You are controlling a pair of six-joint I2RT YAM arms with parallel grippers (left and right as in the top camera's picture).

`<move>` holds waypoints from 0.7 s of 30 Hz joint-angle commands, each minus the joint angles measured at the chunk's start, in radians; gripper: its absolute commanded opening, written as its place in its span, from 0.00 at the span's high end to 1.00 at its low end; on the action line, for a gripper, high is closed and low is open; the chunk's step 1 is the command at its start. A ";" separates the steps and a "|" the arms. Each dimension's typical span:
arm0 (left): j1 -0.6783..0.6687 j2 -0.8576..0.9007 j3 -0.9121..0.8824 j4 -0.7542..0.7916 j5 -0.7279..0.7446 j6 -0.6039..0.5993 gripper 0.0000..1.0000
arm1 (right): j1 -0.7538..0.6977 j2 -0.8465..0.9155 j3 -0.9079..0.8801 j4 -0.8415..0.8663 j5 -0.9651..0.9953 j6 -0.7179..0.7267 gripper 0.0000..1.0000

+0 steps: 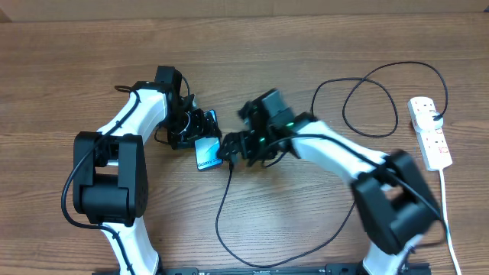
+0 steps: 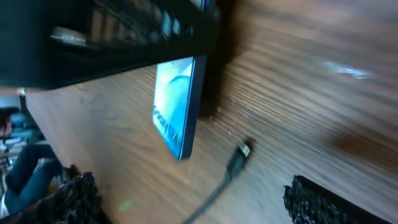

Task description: Plug charger to phone and switch on socket

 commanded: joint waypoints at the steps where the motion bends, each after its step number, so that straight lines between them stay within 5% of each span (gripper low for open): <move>1: 0.000 0.027 -0.020 -0.001 0.015 0.024 0.22 | 0.037 0.073 -0.004 0.076 -0.003 0.049 0.04; 13: 0.000 0.027 -0.020 -0.002 0.012 0.027 0.21 | 0.094 0.193 -0.004 0.369 0.043 0.161 0.20; 21: 0.000 0.027 -0.020 0.000 0.012 0.027 0.21 | 0.094 0.193 -0.004 0.388 0.084 0.161 0.51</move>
